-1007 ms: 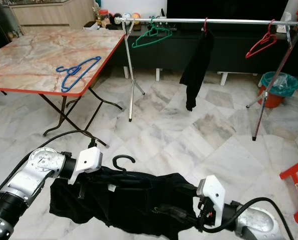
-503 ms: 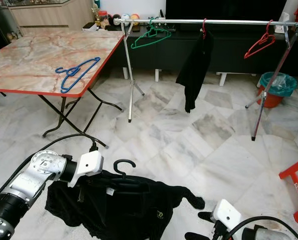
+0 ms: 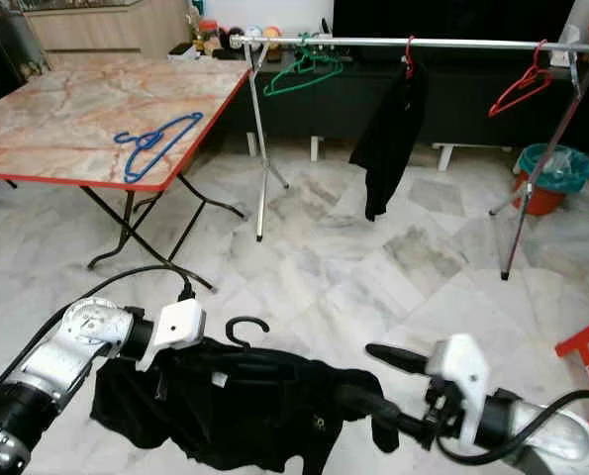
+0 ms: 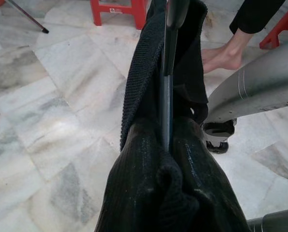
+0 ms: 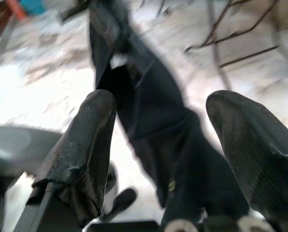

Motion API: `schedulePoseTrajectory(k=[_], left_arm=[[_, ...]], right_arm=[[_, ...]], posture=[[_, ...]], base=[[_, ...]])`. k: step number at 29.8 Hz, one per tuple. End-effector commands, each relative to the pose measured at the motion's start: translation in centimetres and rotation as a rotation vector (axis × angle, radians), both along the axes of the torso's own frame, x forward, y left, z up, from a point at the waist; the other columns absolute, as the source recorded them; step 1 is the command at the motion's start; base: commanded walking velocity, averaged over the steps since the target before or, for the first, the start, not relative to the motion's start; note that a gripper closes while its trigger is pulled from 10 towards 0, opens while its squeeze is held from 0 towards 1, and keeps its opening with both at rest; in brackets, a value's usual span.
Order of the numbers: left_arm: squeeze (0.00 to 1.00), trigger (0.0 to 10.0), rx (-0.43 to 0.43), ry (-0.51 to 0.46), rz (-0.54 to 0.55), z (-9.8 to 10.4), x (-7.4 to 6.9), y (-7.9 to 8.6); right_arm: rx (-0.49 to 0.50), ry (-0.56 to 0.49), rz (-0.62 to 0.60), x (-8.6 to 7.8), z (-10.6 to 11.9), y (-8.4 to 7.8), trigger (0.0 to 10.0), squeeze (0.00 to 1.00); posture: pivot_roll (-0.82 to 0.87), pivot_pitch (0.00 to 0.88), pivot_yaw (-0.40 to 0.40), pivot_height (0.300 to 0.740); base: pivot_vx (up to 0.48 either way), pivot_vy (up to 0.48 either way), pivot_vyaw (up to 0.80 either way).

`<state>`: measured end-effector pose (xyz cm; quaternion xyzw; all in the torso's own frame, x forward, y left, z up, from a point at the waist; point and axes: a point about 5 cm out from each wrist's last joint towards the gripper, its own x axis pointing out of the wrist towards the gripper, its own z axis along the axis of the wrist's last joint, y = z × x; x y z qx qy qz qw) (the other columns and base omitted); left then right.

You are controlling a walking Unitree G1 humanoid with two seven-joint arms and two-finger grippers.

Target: Hang hanger

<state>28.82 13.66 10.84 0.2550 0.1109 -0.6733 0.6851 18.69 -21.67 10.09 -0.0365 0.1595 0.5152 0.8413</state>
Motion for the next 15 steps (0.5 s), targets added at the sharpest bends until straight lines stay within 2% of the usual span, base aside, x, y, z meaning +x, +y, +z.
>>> schedulePoseTrajectory(k=[1, 4, 9, 13, 15], left_arm=[[0.00, 10.0, -0.004, -0.038, -0.022, 1.2, 0.4, -0.3], [0.00, 10.0, -0.027, -0.048, -0.030, 1.9, 0.6, -0.8], [0.00, 10.0, -0.070, -0.041, -0.040, 2.7, 0.7, -1.6], [0.00, 10.0, -0.087, -0.038, -0.083, 3.2, 0.3, -2.6], [0.00, 10.0, -0.091, -0.036, -0.090, 3.2, 0.2, -2.9]], right_arm=[[-0.018, 0.008, 0.035, 0.0, -0.4, 0.4, 10.0, 0.00], [-0.050, 0.022, 0.073, 0.3, -1.3, 0.8, 10.0, 0.00], [-0.075, -0.006, 0.058, 1.3, -1.5, 1.1, 10.0, 0.00], [-0.076, -0.107, -0.015, 3.1, -0.9, 1.3, 10.0, 0.00], [-0.062, -0.142, -0.030, 3.5, -0.4, 1.4, 10.0, 0.00]], posture=[[-0.05, 0.000, 0.060, 0.740], [-0.04, 0.000, 0.057, 0.740], [-0.04, 0.000, 0.055, 0.740], [-0.04, 0.000, 0.057, 0.740], [-0.04, 0.000, 0.056, 0.740]], base=[[0.000, 0.000, 0.00], [0.000, 0.000, 0.00], [0.000, 0.000, 0.00], [0.000, 0.000, 0.00], [0.000, 0.000, 0.00]])
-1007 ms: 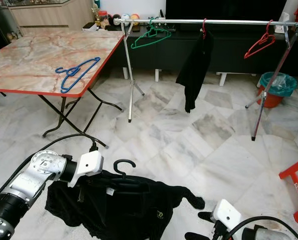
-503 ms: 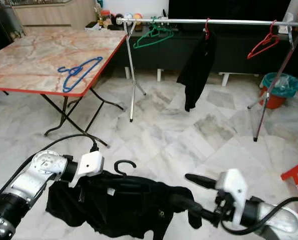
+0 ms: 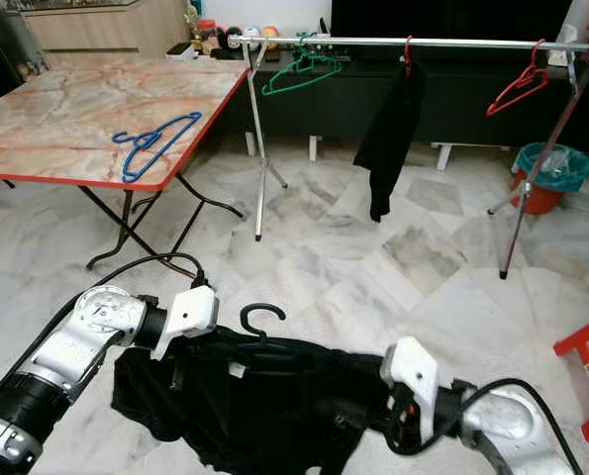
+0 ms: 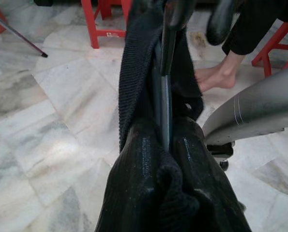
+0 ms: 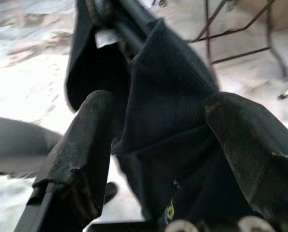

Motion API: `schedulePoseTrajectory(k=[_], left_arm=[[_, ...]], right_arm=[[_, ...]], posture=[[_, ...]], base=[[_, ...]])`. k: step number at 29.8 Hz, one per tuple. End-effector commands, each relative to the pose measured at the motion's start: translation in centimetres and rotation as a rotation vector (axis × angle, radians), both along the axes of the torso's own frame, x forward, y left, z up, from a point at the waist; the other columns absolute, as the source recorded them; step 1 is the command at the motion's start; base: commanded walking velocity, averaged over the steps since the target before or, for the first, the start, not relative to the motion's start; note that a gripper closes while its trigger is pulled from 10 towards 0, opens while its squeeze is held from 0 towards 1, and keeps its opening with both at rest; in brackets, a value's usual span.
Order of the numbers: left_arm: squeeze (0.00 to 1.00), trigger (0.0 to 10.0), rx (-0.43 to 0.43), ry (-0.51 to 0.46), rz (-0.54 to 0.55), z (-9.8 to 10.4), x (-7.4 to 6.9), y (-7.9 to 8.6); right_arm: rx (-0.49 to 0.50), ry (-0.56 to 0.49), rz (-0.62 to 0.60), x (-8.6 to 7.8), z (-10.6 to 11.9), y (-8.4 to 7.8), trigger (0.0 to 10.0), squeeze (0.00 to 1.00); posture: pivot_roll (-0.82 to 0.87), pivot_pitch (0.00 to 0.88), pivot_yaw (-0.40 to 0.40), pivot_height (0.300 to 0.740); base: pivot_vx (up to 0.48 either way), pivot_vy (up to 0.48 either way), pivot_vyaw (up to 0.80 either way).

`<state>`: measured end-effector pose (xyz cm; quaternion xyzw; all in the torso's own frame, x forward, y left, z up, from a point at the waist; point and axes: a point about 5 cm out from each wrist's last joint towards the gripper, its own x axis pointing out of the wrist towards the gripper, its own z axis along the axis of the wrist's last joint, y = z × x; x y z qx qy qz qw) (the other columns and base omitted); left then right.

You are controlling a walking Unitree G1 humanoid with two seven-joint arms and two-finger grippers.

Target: Hang hanger

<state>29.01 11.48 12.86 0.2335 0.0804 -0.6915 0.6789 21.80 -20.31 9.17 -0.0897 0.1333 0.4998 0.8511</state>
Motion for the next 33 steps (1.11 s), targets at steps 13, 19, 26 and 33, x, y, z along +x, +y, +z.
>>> schedulePoseTrajectory(k=[13, 19, 26, 33], left_arm=[[0.00, 10.0, -0.017, 0.001, -0.056, 0.6, -0.4, -1.5], [0.00, 10.0, -0.011, 0.003, -0.062, 0.6, -0.5, -1.6], [0.00, 10.0, -0.031, 0.005, -0.083, 1.0, -0.8, -2.1], [0.00, 10.0, -0.044, 0.013, -0.102, 1.4, -1.2, -2.4]], right_arm=[[0.111, -0.023, 0.158, -1.6, 2.8, 1.2, 10.0, 0.00], [0.103, -0.013, 0.149, -1.8, 2.4, 1.1, 10.0, 0.00], [0.036, -0.070, 0.056, -0.1, 1.4, 1.2, 10.0, 0.00], [0.032, -0.091, 0.037, 0.3, 0.9, 1.6, 10.0, 0.00]], posture=[[-0.04, 0.000, 0.059, 0.740], [-0.04, 0.000, 0.059, 0.740], [-0.04, 0.000, 0.056, 0.740], [-0.03, 0.000, 0.054, 0.740]], base=[[0.000, 0.000, 0.00], [0.000, 0.000, 0.00], [0.000, 0.000, 0.00], [0.000, 0.000, 0.00]])
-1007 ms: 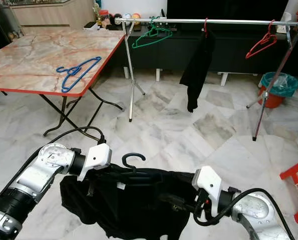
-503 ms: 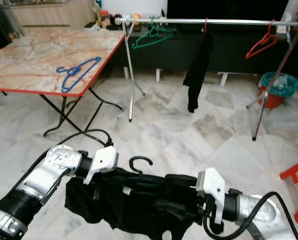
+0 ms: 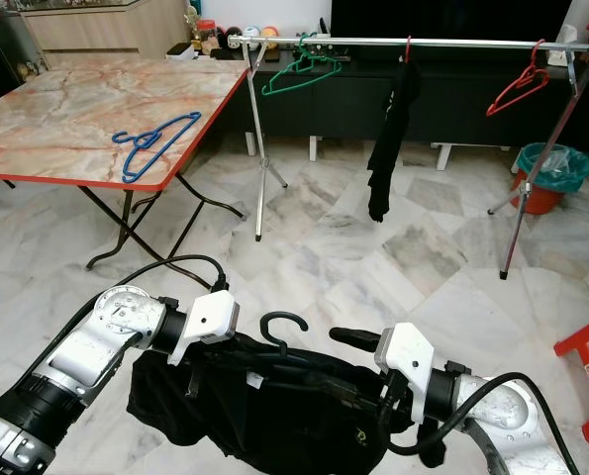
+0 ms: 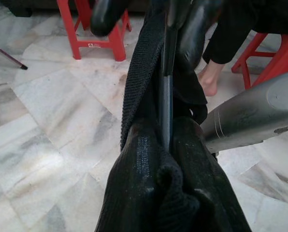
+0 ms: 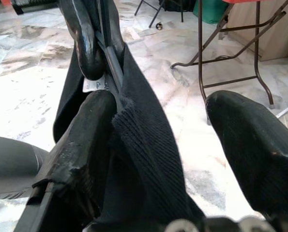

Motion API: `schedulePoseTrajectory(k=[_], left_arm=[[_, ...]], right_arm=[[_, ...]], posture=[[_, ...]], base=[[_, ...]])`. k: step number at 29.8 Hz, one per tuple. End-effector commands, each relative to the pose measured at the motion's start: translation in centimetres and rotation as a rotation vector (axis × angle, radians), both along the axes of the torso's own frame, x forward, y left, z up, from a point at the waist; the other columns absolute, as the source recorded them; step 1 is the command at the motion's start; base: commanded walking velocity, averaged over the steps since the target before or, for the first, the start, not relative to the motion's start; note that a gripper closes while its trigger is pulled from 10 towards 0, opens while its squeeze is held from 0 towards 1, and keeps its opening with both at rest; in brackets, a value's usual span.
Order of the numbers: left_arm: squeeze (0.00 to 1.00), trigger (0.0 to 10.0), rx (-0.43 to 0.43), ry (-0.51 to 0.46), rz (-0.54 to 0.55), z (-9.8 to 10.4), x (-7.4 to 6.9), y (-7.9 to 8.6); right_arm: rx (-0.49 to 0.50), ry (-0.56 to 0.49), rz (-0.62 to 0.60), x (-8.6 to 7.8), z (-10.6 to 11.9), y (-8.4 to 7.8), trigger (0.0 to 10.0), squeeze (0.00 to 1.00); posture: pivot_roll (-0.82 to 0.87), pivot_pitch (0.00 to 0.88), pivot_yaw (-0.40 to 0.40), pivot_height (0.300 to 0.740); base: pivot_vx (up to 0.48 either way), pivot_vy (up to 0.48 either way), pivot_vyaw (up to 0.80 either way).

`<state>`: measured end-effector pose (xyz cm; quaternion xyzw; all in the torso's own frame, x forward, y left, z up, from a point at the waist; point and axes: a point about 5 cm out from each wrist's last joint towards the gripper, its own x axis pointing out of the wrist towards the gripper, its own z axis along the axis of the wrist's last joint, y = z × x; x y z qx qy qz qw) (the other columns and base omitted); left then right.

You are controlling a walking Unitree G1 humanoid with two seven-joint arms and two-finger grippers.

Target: Hang hanger

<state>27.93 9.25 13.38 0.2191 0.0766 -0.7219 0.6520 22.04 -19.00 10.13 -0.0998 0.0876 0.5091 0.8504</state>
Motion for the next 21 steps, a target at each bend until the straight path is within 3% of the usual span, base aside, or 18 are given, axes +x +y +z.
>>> schedulePoseTrajectory(k=[1, 10, 11, 21], left_arm=[[0.00, 10.0, -0.031, -0.018, -0.027, 0.95, -0.18, -0.19], [0.00, 10.0, -0.038, -0.011, -0.043, 1.12, -0.43, -0.67], [0.00, 10.0, -0.042, -0.011, -0.045, 1.19, -0.43, -0.76], [0.00, 10.0, -0.052, -0.010, -0.044, 1.45, -0.45, -0.75]], right_arm=[[0.011, 0.004, 0.024, -0.09, -0.11, 0.46, 10.0, 0.00], [0.026, 0.054, 0.080, -0.84, -0.70, 0.86, 10.0, 0.00], [0.032, 0.055, 0.078, -0.76, -0.68, 0.87, 0.0, 0.00], [0.038, 0.061, 0.073, -0.61, -0.78, 0.93, 0.0, 0.00]], posture=[[-0.03, 0.000, 0.053, 0.740], [-0.03, 0.000, 0.053, 0.740], [-0.03, 0.000, 0.053, 0.740], [-0.03, 0.001, 0.055, 0.740]], base=[[0.000, 0.000, 0.00], [0.000, 0.000, 0.00], [0.000, 0.000, 0.00], [0.000, 0.000, 0.00]])
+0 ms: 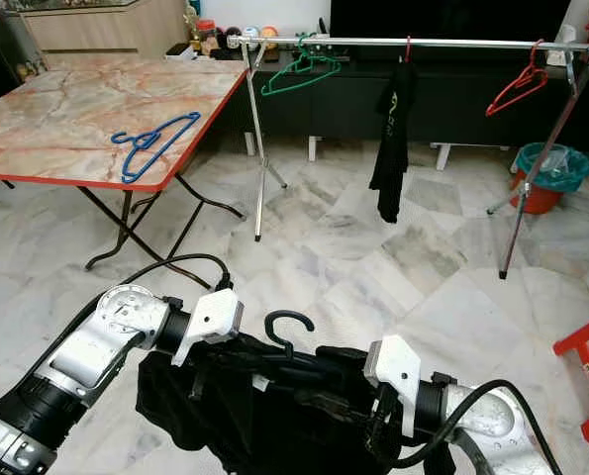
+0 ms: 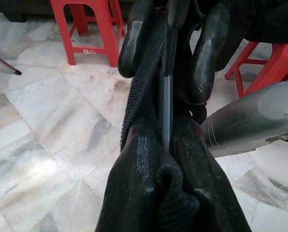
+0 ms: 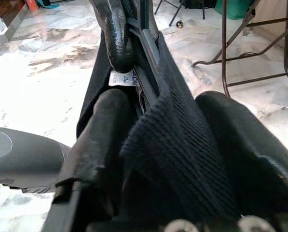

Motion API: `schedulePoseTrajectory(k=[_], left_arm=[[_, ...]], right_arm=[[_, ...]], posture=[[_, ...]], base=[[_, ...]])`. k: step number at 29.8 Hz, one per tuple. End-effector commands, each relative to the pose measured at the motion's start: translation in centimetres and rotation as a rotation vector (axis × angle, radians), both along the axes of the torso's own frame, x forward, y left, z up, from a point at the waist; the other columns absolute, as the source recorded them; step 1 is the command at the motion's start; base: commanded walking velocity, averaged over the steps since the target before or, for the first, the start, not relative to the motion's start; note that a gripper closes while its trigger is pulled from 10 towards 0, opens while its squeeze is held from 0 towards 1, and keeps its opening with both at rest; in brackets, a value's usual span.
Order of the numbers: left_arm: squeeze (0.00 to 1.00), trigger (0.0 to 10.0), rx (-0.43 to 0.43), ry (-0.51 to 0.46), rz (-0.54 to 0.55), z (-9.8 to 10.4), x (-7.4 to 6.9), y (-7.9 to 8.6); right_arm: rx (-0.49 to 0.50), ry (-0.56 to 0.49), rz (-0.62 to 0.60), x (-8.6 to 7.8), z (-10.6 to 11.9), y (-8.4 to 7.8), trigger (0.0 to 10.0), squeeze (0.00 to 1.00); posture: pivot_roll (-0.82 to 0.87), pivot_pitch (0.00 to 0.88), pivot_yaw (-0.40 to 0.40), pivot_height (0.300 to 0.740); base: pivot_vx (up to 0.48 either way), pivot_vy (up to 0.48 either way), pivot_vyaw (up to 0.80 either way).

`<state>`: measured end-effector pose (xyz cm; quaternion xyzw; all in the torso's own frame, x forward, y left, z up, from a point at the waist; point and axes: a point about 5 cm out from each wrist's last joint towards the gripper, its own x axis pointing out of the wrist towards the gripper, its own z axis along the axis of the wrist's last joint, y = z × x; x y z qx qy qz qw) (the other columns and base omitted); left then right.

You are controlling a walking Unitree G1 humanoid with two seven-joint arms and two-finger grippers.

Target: Hang hanger

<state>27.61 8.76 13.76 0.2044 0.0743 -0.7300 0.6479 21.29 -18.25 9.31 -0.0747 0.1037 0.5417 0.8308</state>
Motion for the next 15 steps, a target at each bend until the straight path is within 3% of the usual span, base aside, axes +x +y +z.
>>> schedulePoseTrajectory(k=[1, 15], left_arm=[[0.00, 10.0, -0.031, -0.033, -0.027, 1.08, -0.12, -0.25], [0.00, 10.0, -0.047, -0.034, -0.020, 1.41, 0.01, -0.15]], right_arm=[[0.007, 0.000, 0.006, 0.13, 0.02, 0.17, 0.0, 0.00], [-0.006, 0.007, 0.003, 0.16, -0.06, 0.06, 0.0, 0.00]], posture=[[-0.03, 0.001, 0.055, 0.740], [-0.03, 0.004, 0.056, 0.740]], base=[[0.000, 0.000, 0.00], [0.000, 0.000, 0.00]])
